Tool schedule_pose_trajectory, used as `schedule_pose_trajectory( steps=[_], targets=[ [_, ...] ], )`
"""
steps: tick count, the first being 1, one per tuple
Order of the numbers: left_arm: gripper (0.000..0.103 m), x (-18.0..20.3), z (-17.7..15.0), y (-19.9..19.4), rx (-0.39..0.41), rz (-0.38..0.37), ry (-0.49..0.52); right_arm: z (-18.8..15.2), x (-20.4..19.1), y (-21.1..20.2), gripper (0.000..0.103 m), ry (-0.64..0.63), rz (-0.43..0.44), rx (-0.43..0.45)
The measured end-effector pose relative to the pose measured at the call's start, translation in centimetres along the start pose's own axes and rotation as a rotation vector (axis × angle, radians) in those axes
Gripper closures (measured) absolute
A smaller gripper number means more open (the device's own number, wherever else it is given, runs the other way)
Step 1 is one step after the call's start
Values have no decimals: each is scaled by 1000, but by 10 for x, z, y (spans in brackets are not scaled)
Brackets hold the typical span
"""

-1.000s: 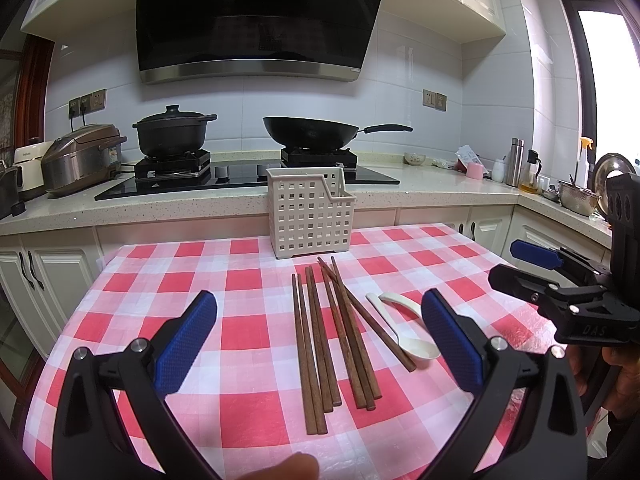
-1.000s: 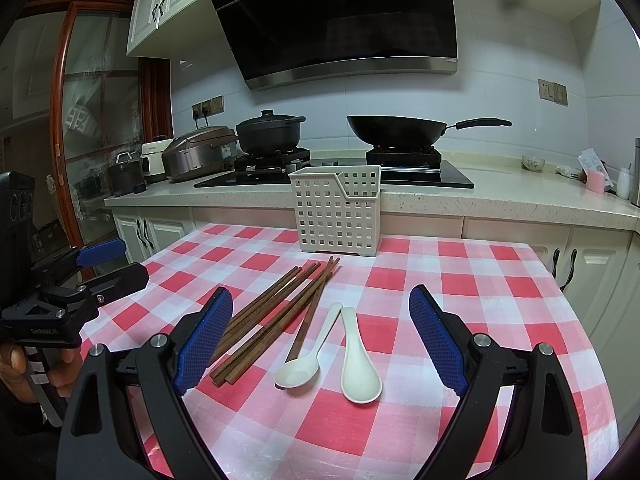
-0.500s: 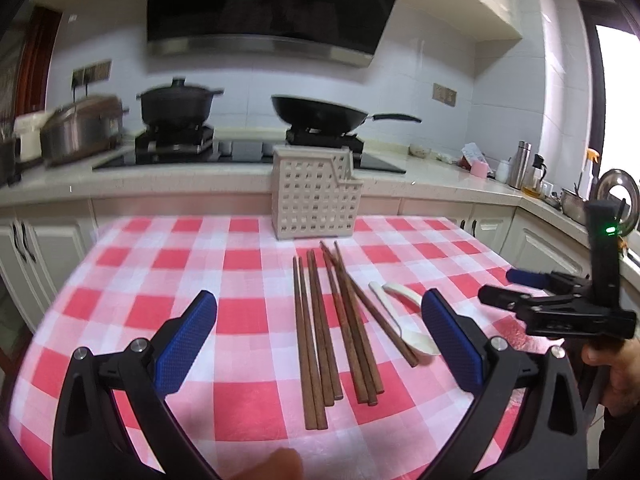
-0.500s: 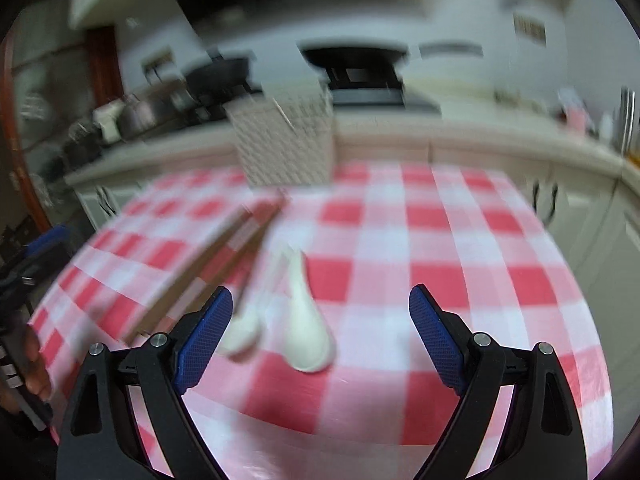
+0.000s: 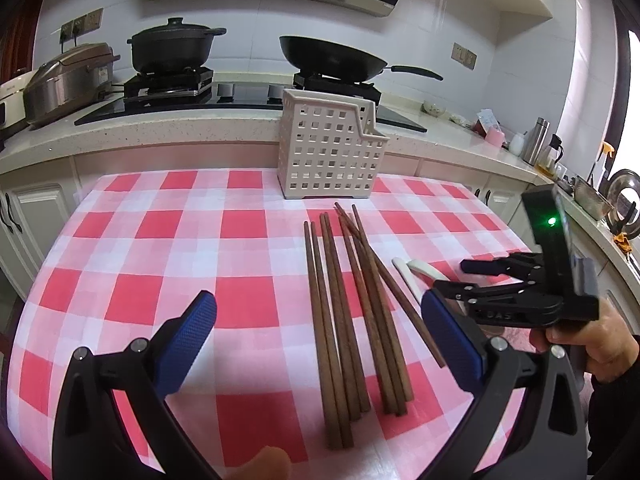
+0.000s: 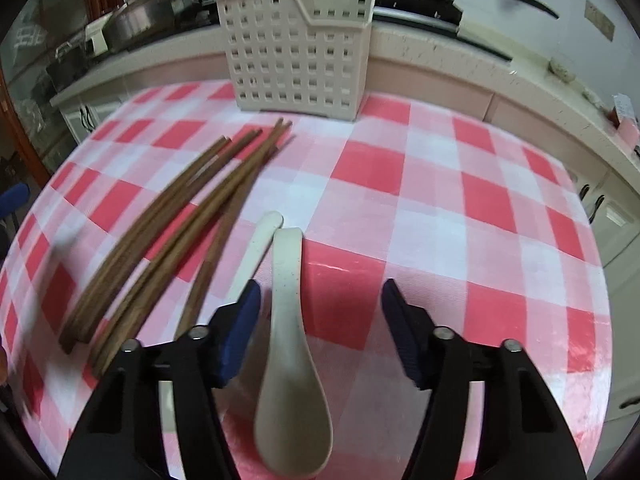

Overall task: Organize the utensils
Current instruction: 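Reach the right gripper to the white ceramic soup spoon and grasp its handle, then grasp the smaller white spoon with the left gripper while the right gripper lifts the soup spoon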

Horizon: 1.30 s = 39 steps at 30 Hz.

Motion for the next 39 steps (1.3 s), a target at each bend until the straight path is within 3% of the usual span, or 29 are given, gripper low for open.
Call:
schedule_pose_trajectory(
  steps=[3,5,6,7,14,16,18,25,35,37,39],
  targets=[
    [9,0,7,8,-17,-8,11,3,-1,6,59,-3,9,-11],
    [14,5,13,15,-25,-24,25,5,-3,7,70,-6,14,-8],
    [17,8,16,18,-28,-29,33,6,-3,7,83,-8,18,-5],
    [21,12,18,23,-35,-31,47,6,-2,6,89,0,27,3],
    [39,46,29,52,-90,-82,105,0,20,-21,92,104,43,99],
    [52,60,30,64,-122,-100,126,-2,26,-33,92,123,42,128],
    [58,76,30,77,-156,-135,146,-3,30,-47,92,139,45,161],
    [74,107,21,118,-258,-155,185,-9,45,-77,93,179,57,235],
    [74,116,14,158,-329,-94,206,-10,54,-97,93,190,67,285],
    [88,116,14,160,-330,-81,218,-10,54,-98,93,191,66,287],
    [89,114,15,158,-334,-106,198,-10,54,-98,93,189,66,288]
  ],
)
Point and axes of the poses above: each gripper's, at about its wrist camera, not at the fingertips, and y roughly the way its jaws point, x to its right, z to its top, the point moved 6 cm from there along y, roughly the way its jaws point, and after that the axes turned 8 degrees about y, right-handed, at the moved point
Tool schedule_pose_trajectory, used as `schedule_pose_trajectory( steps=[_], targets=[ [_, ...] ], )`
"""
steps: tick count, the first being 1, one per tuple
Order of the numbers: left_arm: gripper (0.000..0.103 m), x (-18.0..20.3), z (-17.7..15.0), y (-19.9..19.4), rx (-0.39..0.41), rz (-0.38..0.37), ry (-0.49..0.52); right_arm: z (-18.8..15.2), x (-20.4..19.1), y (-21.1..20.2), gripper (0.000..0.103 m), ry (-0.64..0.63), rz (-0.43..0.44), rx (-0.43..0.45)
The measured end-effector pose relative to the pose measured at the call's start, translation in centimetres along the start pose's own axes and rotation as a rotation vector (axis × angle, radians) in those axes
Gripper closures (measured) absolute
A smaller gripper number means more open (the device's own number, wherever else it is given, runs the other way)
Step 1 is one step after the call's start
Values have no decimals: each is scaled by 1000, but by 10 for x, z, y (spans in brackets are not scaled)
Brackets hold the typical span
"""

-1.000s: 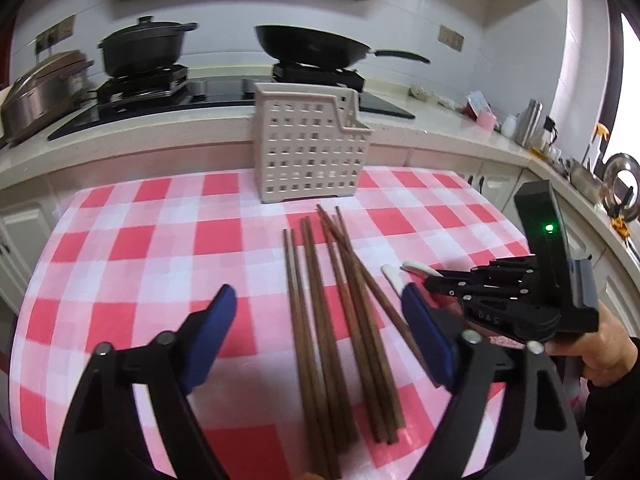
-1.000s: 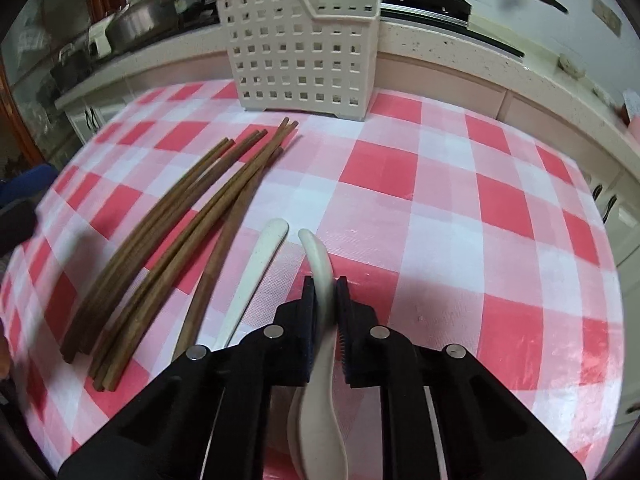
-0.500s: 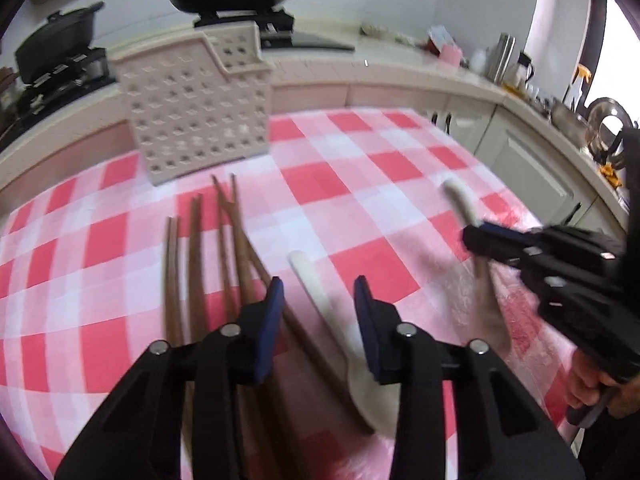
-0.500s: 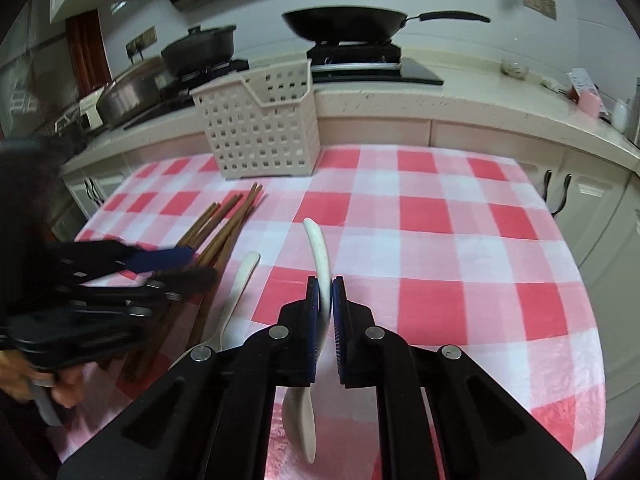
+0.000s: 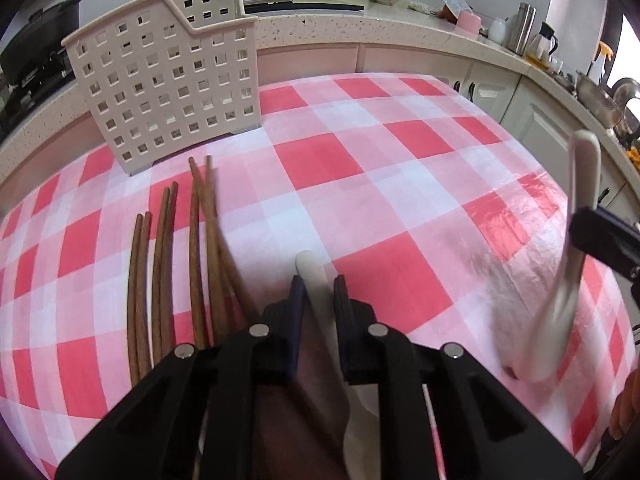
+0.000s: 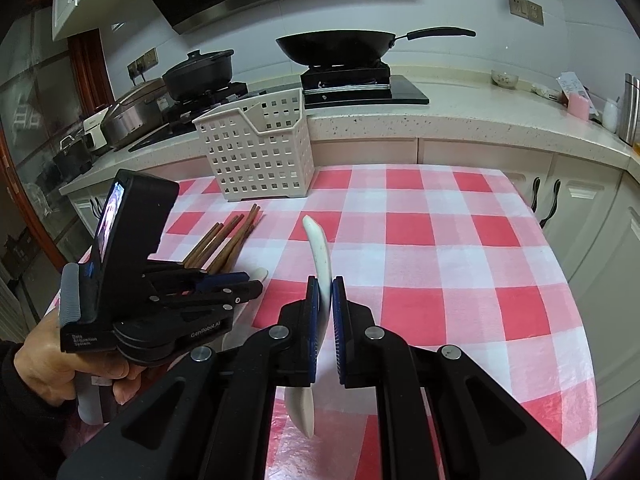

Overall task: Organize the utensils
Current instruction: 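Grasp the smaller white spoon with the left gripper while the right gripper lifts the soup spoon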

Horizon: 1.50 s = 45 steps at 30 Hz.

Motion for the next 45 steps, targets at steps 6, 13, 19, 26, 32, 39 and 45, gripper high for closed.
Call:
schedule_pose_trajectory(
  steps=[6,13,19,26,32,39,45],
  targets=[
    [91,-1,2,-39,102,-58,-52,0,-2,-4,93,-5,-8,9],
    [91,-6,5,-101,250,-38,-69,2,-14,-9,93,-22,-4,21],
    [91,-11,2,-130,324,-12,-67,7,-23,-16,93,-38,-5,38],
    [92,-12,8,-145,371,-13,-55,17,-31,-20,93,-56,-9,55],
    [103,-16,22,-149,388,-8,-38,34,-36,-18,93,-64,-3,74],
    [96,-25,29,-132,347,-24,-35,52,-38,-11,93,-64,-4,89],
    [73,-28,38,-66,209,-94,-30,51,-24,-8,93,-48,-21,81]
  ],
)
Point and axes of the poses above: each gripper's, at about its wrist camera, not at the fingertips, and y roughly the way its jaws point, x to its right, z to its top, the point moved 6 cm from there along y, roughly the way its jaws point, and after that the axes turned 8 degrees about y, right-handed, at the moved point
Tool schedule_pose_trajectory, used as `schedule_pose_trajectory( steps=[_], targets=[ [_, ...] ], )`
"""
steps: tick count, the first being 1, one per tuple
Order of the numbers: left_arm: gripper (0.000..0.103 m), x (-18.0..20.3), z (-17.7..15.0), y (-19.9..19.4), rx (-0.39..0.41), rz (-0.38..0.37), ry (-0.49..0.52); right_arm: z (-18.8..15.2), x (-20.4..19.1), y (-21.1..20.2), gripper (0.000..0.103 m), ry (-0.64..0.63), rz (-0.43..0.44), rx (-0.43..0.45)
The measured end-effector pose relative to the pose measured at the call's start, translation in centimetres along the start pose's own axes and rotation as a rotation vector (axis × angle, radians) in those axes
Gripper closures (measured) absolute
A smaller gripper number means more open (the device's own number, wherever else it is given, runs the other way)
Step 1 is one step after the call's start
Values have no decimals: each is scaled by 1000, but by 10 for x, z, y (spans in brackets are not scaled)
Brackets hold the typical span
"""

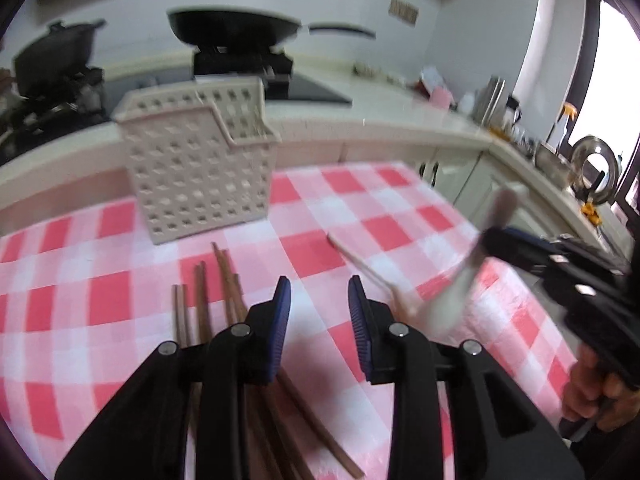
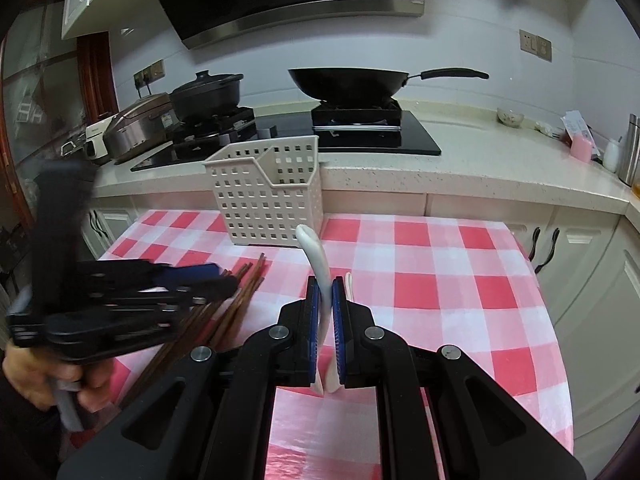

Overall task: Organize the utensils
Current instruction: 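Grasp the smaller white spoon with the left gripper while the right gripper lifts the soup spoon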

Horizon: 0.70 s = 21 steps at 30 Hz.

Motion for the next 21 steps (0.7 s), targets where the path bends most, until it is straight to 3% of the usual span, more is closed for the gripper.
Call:
schedule_pose_trajectory(
  steps=[11,17,21],
  targets=[
    [75,34,22,103,-153,-72,-24,18,63,-3,93,65,-90,43],
    [74,41,31,143,-206,-8,-72,29,107,7,93,101,-155,48],
    [74,50,37,163,-232,61,-34,28,120,23,93,109,-159,22]
  ],
)
Point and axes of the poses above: each gripper's, at about its wrist camera, not at the fingertips, and y roughly the way its jaws point, x to its right, z to its top, the point moved 6 cm from there along y, roughly the way its jaws point, and after that the axes turned 8 degrees about y, right-handed, at the moved point
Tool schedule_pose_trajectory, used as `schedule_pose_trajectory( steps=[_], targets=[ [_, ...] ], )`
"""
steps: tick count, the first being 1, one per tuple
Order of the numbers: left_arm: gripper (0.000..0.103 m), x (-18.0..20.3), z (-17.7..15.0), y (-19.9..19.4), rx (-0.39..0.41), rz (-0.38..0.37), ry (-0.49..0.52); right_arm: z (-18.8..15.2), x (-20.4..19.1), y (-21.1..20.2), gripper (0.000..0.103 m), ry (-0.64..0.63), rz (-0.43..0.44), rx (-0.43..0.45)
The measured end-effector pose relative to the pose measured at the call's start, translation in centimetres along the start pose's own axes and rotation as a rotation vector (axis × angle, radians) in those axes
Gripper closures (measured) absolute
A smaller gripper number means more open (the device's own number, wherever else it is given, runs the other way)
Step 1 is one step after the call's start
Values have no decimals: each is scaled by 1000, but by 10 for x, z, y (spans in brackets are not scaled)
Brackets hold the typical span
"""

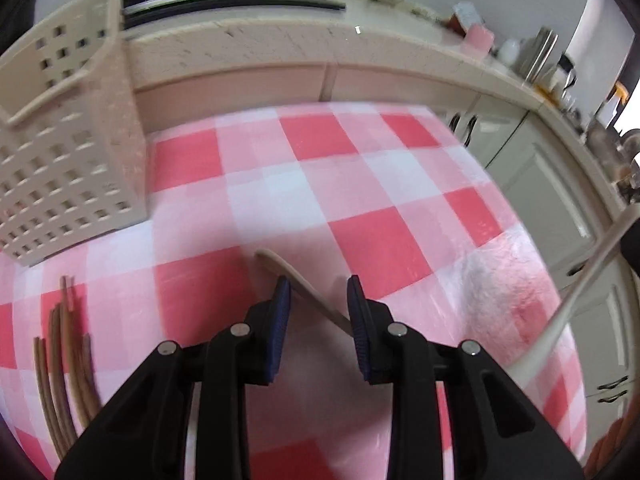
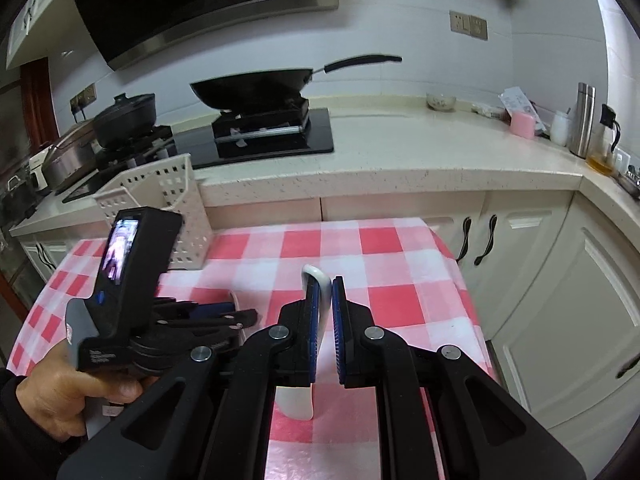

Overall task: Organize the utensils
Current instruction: 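Grasp the smaller white spoon with the left gripper while the right gripper lifts the soup spoon, then carry both spoons over the white caddy while the right gripper drops its spoon inside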

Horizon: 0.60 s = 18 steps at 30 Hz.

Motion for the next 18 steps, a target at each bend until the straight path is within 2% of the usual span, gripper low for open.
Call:
schedule_pose_trajectory(
  steps=[2,3,4,10,13,14,15,16,17,18],
  targets=[
    [84,6,2,3,-3,68,53,-3,2,8,93,6,6,-18],
    [94,8,1,4,-3,76,69,-5,2,12,93,10,13,-28],
    [98,6,0,3,-2,71,71,-8,1,14,94,16,21,-38],
    [99,-20,-16,-38,63,-11,17,-23,-15,25,96,21,81,-92],
    [99,-38,-26,-73,124,-41,-20,-34,-15,34,93,33,52,-150],
    [99,-42,-31,-84,142,-50,-28,-38,-11,36,90,46,31,-168],
    [99,-44,-35,-92,154,-54,-35,-43,-7,38,75,52,4,-184],
    [99,-47,-40,-102,169,-62,-44,-47,-5,39,51,54,-6,-190],
    [99,-50,-45,-112,183,-74,-50,-51,-3,40,41,55,-13,-198],
    [99,-50,-48,-117,192,-77,-52,-54,-1,43,38,51,-31,-208]
  ],
)
Point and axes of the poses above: each gripper's, at about its wrist camera, not at the fingertips, and y roughly the way its jaws point, x to its right, z to its top, the point moved 6 cm from there along y, roughly the way its jaws point, and after that the axes turned 8 degrees about y, right-handed, at the moved point
